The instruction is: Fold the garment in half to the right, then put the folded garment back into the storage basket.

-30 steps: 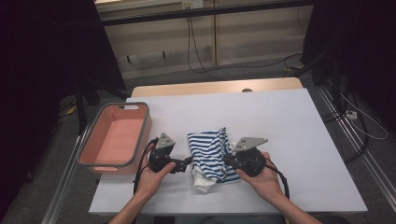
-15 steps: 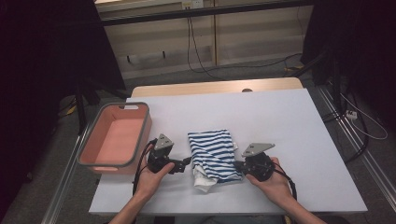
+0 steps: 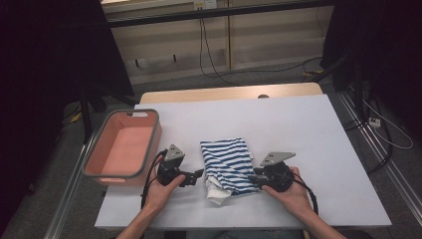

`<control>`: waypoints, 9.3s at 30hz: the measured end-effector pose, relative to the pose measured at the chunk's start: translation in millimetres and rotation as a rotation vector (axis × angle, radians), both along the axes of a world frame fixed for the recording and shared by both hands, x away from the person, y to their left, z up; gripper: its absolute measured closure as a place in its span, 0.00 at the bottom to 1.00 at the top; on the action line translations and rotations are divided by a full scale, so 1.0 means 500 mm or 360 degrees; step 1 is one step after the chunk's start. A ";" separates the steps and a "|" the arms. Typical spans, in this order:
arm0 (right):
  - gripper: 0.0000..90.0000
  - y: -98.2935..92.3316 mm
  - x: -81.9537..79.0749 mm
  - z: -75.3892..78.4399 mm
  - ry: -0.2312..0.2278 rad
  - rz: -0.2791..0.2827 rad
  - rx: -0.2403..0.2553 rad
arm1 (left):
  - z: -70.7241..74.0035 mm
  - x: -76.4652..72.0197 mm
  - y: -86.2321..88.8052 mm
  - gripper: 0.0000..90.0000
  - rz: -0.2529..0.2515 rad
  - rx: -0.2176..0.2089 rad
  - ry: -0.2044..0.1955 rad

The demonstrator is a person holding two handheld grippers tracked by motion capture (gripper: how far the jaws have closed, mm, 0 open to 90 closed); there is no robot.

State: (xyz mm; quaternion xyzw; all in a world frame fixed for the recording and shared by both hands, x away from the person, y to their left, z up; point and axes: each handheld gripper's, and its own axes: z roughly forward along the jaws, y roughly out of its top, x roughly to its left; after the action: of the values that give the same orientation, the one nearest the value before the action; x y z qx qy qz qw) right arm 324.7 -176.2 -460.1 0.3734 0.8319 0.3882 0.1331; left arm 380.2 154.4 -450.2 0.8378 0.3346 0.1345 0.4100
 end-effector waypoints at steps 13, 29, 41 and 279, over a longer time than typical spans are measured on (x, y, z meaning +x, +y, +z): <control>0.62 0.017 0.096 0.065 -0.0203 -0.0071 0.0095 | 0.002 0.005 0.000 0.08 -0.0009 -0.0022 -0.0012; 0.84 0.036 0.257 -0.006 0.0052 -0.0152 0.0060 | -0.009 0.005 -0.006 0.08 -0.0052 0.0019 0.0031; 0.98 0.015 0.267 -0.006 -0.0042 -0.0269 0.0083 | -0.007 0.006 0.002 0.08 -0.0024 0.0007 0.0027; 0.90 0.087 -0.046 0.023 -0.0109 0.0500 0.0057 | 0.041 0.135 -0.077 0.95 -0.0026 -0.0328 0.0053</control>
State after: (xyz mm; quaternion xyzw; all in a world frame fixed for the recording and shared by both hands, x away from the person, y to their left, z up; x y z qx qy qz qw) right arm 301.9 -133.0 -448.4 0.2277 0.8680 0.4315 0.0922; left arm 447.8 115.9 -429.8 0.7960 0.3465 0.0821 0.4895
